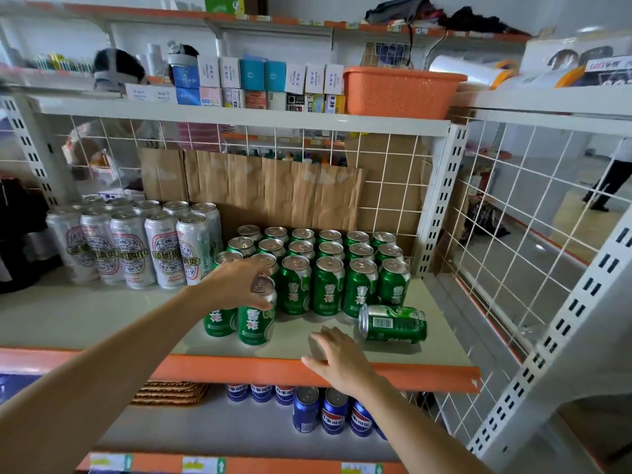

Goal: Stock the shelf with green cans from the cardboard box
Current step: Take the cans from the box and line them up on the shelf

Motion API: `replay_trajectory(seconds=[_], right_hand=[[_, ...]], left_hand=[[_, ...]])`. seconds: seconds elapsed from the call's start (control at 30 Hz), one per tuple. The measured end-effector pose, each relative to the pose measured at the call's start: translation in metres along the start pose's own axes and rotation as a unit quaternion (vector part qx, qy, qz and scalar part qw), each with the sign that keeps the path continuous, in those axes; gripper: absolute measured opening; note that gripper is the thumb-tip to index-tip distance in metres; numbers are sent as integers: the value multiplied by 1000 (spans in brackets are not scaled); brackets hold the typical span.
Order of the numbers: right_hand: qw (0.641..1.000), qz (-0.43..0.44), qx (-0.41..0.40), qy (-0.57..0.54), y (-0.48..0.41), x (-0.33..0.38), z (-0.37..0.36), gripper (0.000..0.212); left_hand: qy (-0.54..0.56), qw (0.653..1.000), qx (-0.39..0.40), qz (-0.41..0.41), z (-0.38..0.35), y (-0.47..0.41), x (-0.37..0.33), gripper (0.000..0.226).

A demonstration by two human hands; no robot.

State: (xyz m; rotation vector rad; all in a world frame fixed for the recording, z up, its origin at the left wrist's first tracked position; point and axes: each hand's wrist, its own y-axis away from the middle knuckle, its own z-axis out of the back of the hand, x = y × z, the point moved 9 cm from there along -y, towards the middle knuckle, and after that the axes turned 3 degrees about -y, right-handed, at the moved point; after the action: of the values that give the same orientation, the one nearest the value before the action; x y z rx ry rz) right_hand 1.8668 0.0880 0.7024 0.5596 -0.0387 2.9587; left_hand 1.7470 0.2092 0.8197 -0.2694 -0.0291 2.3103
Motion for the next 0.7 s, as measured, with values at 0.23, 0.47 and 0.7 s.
replay_trajectory(seconds=[0.23, 0.47, 0.7], right_hand=[[1000, 2, -10, 19, -2, -2, -3, 111], [999, -1, -6, 34, -4, -7, -9, 108], [1000, -3, -3, 28, -4, -8, -9, 109]], left_hand=[[-28, 1000, 5, -8, -3, -1, 11, 67], [-76, 995, 18, -62, -1, 4, 5, 72], [-52, 997, 5, -65, 0, 2, 8, 70]])
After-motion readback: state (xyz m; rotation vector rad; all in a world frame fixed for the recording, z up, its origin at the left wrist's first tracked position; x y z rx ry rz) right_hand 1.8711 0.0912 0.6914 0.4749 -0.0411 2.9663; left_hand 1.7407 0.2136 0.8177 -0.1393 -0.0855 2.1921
